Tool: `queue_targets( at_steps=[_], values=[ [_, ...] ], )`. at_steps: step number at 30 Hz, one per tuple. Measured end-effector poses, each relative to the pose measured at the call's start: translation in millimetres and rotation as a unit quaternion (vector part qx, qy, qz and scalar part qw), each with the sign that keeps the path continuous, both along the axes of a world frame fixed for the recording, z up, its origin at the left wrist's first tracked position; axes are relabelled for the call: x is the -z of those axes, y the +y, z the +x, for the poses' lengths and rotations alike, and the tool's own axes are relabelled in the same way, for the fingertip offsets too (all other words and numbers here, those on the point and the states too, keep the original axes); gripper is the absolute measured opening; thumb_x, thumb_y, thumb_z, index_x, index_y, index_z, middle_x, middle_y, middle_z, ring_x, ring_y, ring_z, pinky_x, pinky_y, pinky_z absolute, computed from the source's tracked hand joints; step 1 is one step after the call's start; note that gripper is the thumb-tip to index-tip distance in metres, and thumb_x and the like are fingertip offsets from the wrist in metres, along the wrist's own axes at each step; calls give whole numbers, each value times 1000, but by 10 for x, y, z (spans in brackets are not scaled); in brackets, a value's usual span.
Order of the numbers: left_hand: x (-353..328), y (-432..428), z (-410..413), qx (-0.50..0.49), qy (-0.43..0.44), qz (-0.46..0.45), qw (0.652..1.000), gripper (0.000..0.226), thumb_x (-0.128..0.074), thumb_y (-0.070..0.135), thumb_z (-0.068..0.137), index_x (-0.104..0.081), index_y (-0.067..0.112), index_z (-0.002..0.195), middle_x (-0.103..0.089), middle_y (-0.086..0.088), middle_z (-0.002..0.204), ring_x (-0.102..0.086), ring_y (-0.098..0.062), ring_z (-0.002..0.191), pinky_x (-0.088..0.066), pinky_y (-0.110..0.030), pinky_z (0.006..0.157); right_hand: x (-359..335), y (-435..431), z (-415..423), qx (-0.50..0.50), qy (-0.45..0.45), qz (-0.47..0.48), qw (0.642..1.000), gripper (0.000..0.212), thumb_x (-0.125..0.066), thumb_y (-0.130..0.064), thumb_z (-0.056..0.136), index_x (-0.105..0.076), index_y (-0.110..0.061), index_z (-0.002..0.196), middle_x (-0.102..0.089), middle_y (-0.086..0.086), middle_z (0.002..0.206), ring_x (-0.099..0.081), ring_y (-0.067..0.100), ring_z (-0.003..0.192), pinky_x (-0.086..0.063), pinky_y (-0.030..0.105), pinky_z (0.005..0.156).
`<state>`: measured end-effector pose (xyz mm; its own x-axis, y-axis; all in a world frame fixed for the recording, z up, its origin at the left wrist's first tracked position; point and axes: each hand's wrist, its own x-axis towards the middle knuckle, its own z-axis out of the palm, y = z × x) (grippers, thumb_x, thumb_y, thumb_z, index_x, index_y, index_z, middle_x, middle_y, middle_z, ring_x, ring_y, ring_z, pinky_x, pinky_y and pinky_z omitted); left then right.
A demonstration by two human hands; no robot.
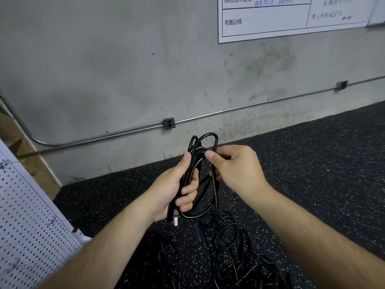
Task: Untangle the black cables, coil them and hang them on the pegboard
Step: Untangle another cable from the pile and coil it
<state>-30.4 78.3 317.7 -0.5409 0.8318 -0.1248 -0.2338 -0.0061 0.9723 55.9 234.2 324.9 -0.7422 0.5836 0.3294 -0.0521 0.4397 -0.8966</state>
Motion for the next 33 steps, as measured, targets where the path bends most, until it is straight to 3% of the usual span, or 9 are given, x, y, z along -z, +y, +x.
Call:
queue_targets(
  at_steps=[5,9,13,15,19,22,28,31,33],
  values=[
    [-33,36,63,11,-15,44,999,44,-52,55,96,-53,13,83,-23,0,56,-23,-10,35,-30,-22,36,44,-2,-33,25,4,16,1000,27,-73,-38,92,-73,-22,114,-74,-7,91,-71,12,79,-61,42,78],
    [-134,73,-11,-21,-79,137,987,37,-51,49,97,-50,19,75,-24,6,50,-24,-5,31,-27,-18,31,67,-84,58,51,24,23,998,40,-75,-46,87,-57,-24,114,-62,-10,94,-58,1,81,-45,14,68],
    [-249,28,-165,-77,-89,179,977,40,-48,51,101,-48,21,74,-22,8,50,-23,-4,32,-27,-18,29,234,-136,84,-54,6,-108,993,50,-55,-67,86,-52,-24,109,-64,-2,104,-62,9,96,-53,25,88],
    [-287,-14,-240,-94,-89,192,973,41,-46,52,101,-47,21,74,-22,8,50,-23,-4,32,-28,-19,29,371,-90,67,-147,-56,-175,972,38,-56,-56,95,-53,-27,119,-66,-8,118,-62,8,112,-51,39,102],
    [-316,-61,-314,-93,-88,206,970,41,-46,53,101,-46,22,75,-24,9,49,-24,-3,31,-29,-20,29,626,-123,26,-259,-192,-99,942,37,-65,-23,98,-54,-29,132,-61,-19,130,-55,-1,124,-44,16,98],
    [-318,-87,-332,-98,-91,207,969,42,-45,54,101,-45,22,74,-24,8,48,-23,-3,31,-28,-19,29,784,-284,-74,-260,-197,-75,942,31,-65,-23,99,-53,-23,128,-59,-13,132,-53,1,126,-46,20,104],
    [-352,-159,-345,-75,-90,211,970,42,-43,54,101,-44,22,74,-24,9,47,-23,-3,30,-27,-18,28,830,-452,-304,-174,-159,-73,969,64,-73,-28,94,-32,-29,143,-44,-12,135,-48,9,123,-41,19,91],
    [-359,-177,-335,-75,-87,210,971,42,-44,54,100,-44,21,74,-24,9,47,-23,-3,30,-27,-18,28,854,-465,-378,-218,-194,-40,956,28,-66,-30,98,-55,-25,124,-62,-12,104,-63,4,81,-49,17,72],
    [-358,-189,-356,-92,-76,207,971,42,-44,54,101,-44,21,74,-23,8,48,-22,-4,30,-27,-18,29,880,-469,-391,-221,-219,-13,950,11,-58,-28,103,-63,-19,107,-67,-3,94,-59,8,74,-54,31,79]
  ],
)
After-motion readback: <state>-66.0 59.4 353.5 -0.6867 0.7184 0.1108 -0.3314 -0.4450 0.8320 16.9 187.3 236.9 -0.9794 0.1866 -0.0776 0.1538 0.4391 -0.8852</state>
